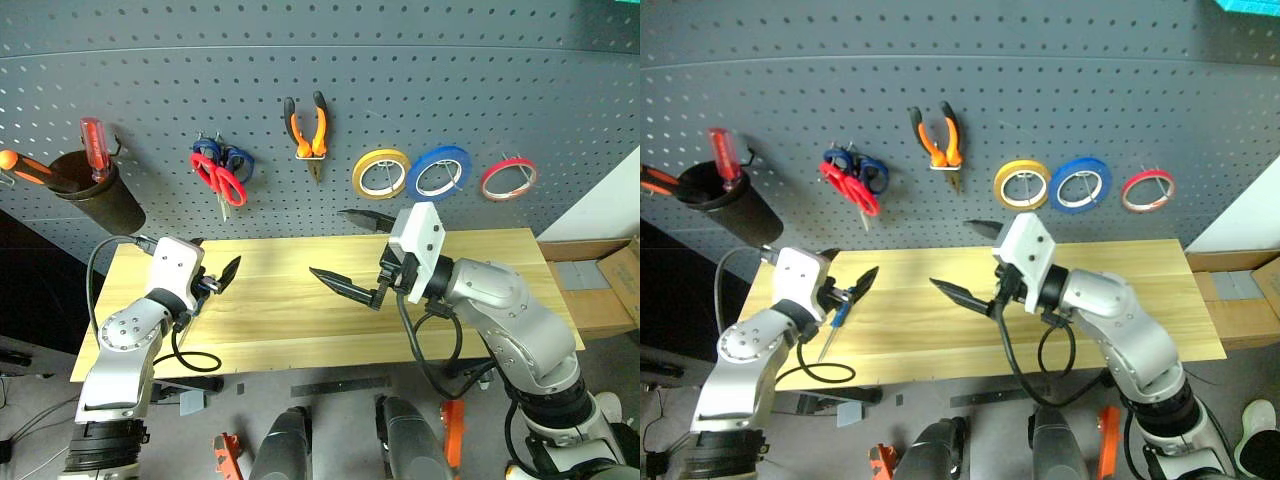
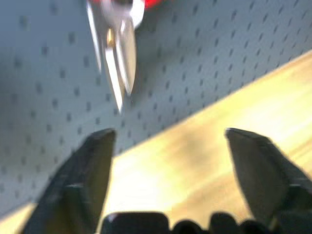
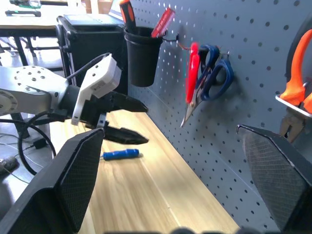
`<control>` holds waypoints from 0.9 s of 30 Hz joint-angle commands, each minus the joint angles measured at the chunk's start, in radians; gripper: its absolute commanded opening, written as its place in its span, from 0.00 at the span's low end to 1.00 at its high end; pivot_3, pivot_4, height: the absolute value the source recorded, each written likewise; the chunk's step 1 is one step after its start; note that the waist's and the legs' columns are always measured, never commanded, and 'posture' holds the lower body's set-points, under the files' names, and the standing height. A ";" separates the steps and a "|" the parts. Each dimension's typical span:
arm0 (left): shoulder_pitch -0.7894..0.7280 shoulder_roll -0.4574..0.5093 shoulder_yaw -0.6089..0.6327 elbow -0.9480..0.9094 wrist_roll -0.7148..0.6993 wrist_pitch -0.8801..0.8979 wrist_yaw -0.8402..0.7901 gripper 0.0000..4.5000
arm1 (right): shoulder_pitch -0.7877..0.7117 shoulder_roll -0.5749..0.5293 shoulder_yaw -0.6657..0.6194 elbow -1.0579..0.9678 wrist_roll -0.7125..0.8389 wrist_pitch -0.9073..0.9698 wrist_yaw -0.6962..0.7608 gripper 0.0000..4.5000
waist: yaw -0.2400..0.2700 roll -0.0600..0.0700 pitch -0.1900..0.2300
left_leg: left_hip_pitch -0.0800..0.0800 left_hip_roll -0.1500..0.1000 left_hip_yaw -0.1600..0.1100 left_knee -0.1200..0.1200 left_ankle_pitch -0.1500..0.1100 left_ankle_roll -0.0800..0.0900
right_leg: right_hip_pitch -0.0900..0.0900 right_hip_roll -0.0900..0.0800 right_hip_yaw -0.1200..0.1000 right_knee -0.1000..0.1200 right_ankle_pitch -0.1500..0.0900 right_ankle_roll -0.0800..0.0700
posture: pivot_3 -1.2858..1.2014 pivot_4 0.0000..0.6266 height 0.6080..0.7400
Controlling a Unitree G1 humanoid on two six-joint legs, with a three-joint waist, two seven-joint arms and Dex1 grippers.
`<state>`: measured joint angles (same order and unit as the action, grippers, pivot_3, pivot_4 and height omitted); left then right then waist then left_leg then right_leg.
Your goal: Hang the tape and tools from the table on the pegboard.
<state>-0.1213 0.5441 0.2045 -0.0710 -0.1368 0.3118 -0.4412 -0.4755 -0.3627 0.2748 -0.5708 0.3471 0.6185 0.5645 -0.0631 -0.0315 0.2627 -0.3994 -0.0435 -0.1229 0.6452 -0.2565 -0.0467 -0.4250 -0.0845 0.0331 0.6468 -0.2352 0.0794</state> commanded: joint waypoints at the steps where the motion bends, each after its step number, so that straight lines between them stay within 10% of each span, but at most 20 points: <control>1: 0.010 0.028 0.041 0.012 0.007 0.081 0.032 0.99 | -0.016 0.022 0.038 -0.019 -0.019 0.052 -0.037 1.00 | -0.003 0.000 0.000 | 0.000 0.000 0.000 0.000 0.000 0.000 | 0.000 0.000 0.000 0.000 0.000 0.000 | 0.48 0.44 1.00; 21: -0.323 0.081 -0.005 0.650 0.033 0.262 0.009 0.99 | -0.150 0.262 0.181 0.110 -0.086 0.460 -0.246 1.00 | -0.009 -0.001 0.032 | -0.002 -0.001 -0.002 0.000 0.000 0.000 | -0.004 0.001 -0.001 0.001 0.000 0.000 | 0.48 0.57 1.00; 27: -0.394 0.065 -0.055 0.783 0.054 0.195 -0.015 0.62 | -0.162 0.261 0.197 0.094 -0.100 0.471 -0.250 1.00 | -0.018 -0.002 0.039 | -0.005 0.000 -0.001 0.000 -0.001 -0.001 | -0.012 0.000 0.001 0.004 0.000 0.000 | 0.48 0.58 1.00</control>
<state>-0.5222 0.6081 0.1616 0.6880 -0.0954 0.5207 -0.4480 -0.6229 -0.1081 0.4635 -0.4361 0.2523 1.0876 0.3181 -0.0813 -0.0337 0.3014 -0.4049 -0.0436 -0.1232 0.6448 -0.2571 -0.0474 -0.4376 -0.0851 0.0348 0.6513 -0.2350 0.0792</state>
